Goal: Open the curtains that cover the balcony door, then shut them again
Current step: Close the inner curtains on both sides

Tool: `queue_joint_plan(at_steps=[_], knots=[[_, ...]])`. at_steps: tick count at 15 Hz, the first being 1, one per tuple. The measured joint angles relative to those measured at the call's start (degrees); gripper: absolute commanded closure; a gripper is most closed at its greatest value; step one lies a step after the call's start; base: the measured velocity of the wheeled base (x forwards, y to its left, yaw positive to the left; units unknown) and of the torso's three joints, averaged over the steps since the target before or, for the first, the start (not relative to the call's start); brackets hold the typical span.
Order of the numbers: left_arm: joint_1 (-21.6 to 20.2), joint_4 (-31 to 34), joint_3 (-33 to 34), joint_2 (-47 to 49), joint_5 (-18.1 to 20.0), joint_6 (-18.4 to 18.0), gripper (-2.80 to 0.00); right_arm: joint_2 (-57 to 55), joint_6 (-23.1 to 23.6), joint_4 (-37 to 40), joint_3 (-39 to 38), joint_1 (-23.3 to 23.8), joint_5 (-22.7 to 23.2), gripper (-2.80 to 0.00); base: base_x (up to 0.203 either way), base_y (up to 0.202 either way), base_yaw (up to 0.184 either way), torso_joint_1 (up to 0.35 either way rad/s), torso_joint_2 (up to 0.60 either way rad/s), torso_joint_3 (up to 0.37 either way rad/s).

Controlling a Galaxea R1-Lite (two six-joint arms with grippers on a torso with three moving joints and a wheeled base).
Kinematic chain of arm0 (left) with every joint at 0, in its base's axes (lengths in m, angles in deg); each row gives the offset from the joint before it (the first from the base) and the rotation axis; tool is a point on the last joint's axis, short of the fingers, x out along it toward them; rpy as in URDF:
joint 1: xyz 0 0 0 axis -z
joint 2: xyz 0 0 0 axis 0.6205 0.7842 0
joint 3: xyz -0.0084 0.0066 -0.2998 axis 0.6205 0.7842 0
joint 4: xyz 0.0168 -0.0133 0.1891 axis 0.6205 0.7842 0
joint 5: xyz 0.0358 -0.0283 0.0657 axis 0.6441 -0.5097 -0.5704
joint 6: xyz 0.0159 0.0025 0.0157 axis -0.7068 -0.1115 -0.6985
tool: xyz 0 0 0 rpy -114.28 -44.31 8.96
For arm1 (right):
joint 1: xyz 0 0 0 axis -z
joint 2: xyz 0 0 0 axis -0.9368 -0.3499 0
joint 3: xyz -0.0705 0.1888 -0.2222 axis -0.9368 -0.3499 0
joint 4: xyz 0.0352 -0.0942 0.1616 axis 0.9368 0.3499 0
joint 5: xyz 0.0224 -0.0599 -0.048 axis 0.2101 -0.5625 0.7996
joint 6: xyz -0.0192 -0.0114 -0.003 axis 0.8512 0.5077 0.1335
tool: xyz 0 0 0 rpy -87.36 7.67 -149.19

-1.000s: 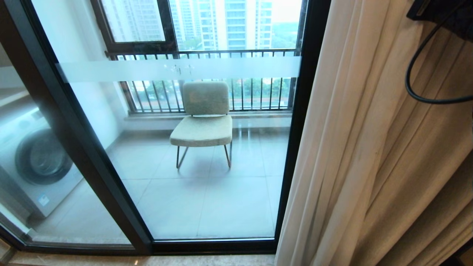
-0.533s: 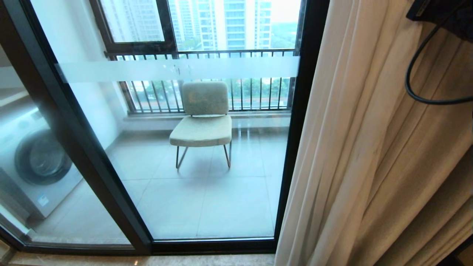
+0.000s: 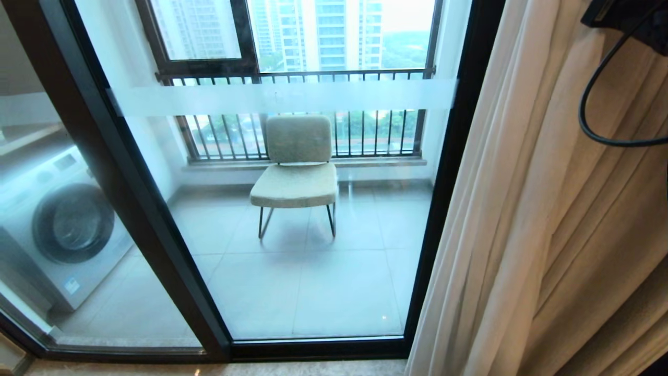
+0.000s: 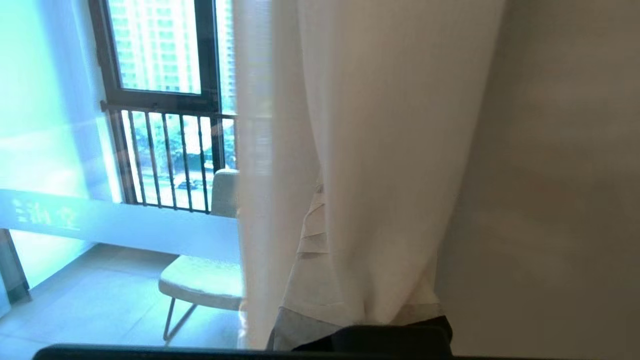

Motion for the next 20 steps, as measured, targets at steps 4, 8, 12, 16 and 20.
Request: queue_joint_plan(at_steps=[4,8,12,16,20], knots=[[0.0,0.0,0.0,0.0,0.0,0.0,0.00,0.4,0.0,0.2,-0.2,0.0,0.0,0.00,0.000,0.164,-0.007,0.004,0.00,0.003],[0.0,0.0,0.0,0.0,-0.1,0.0,0.00,1.1,0.0,-0.2,-1.4,-0.1,0.1,0.00,0.000,0.197,0.000,0.005,0.00,0.001],[0.0,0.0,0.0,0.0,0.0,0.0,0.00,1.5,0.0,-0.2,-1.6,-0.2,0.0,0.00,0.000,0.194,0.001,0.001,0.00,0.003],[0.0,0.0,0.0,0.0,0.0,0.1,0.00,1.4,0.0,-0.1,-1.6,-0.4,0.0,0.00,0.000,0.193,-0.001,0.003,0.00,0.002],[0.0,-0.1,0.0,0.0,0.0,0.1,0.00,0.9,0.0,-0.3,-1.3,-1.0,0.0,0.00,0.000,0.179,0.000,-0.001,0.00,0.003]])
